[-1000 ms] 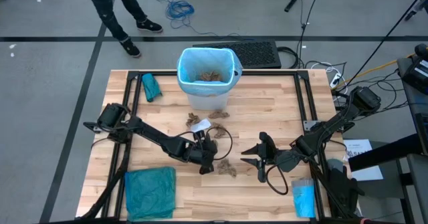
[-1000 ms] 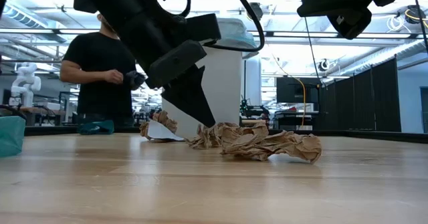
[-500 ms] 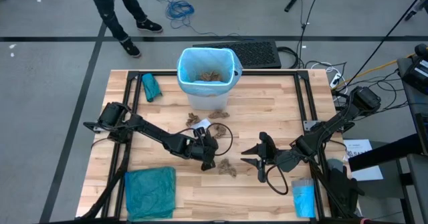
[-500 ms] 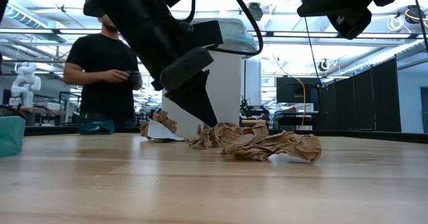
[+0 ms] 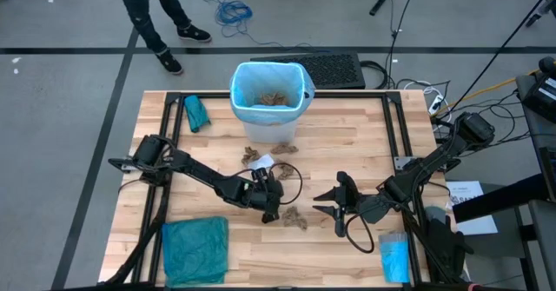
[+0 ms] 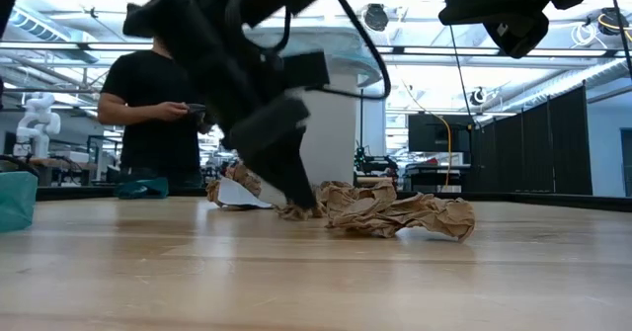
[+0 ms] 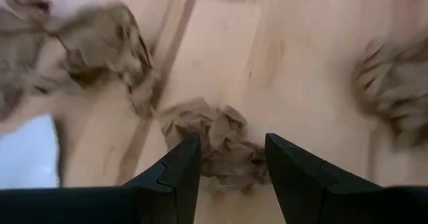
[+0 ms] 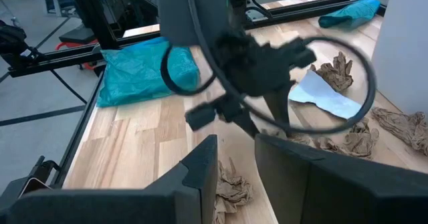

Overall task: Place trash/remove bag and relplace
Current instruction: Put the brown paper into the blue trash bag inside the white trash bin

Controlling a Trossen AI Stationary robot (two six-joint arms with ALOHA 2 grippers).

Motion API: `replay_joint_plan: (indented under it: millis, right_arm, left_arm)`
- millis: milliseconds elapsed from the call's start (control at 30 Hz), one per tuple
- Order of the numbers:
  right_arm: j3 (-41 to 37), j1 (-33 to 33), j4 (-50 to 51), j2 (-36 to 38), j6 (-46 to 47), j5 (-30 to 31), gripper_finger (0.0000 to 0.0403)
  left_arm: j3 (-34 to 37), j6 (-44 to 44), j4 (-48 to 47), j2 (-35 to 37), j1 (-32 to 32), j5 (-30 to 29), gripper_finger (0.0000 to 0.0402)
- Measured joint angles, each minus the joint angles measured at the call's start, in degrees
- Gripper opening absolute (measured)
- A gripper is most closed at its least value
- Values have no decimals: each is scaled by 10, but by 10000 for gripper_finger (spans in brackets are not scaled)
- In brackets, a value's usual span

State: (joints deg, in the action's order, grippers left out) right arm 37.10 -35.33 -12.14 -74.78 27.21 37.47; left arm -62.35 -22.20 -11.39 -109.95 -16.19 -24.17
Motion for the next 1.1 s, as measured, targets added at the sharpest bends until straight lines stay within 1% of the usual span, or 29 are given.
replay_joint_plan:
  millis: [200,1100]
  right_arm:
    - [0,0,0,0,1,0,93]
    - [0,0,0,0,0,0,93]
  left_arm:
    - [-1,-15,11,-17,0,-7,164]
    - [-15,-14,3,-21,0,-12,164]
